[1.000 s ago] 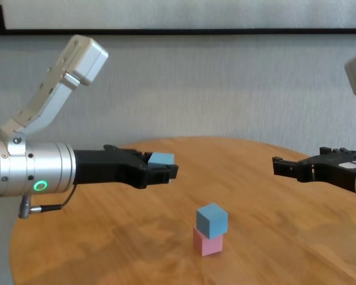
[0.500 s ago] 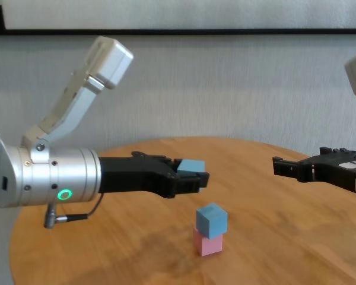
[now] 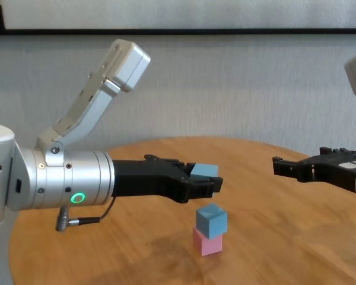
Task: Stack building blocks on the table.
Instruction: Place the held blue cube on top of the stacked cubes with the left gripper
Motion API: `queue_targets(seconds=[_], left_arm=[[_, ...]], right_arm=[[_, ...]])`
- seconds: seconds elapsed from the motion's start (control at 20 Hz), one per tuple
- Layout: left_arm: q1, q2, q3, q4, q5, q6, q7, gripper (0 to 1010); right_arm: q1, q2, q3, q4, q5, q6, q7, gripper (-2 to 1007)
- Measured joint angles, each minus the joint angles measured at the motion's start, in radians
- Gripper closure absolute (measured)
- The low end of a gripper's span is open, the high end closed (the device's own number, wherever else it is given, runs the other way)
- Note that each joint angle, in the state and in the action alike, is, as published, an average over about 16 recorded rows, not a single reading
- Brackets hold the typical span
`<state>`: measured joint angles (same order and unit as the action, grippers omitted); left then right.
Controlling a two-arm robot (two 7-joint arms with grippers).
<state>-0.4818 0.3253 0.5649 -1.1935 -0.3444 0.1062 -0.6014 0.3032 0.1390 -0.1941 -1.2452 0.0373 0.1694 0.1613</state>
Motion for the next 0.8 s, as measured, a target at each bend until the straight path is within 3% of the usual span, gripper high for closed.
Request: queue_targets(seconds=[0.45,0.8], left_arm=[[0.029,0.016,0.007,-0.054,-0.010,0.022,0.022,450],[0.027,0.007,0.016,-0.035,-0.018,0.031,0.024,450]], right_arm=[[0.000,0.000,0.000,0.000,0.000,0.000,0.000,0],[0.000,0.000,0.000,0.000,0.000,0.000,0.000,0]])
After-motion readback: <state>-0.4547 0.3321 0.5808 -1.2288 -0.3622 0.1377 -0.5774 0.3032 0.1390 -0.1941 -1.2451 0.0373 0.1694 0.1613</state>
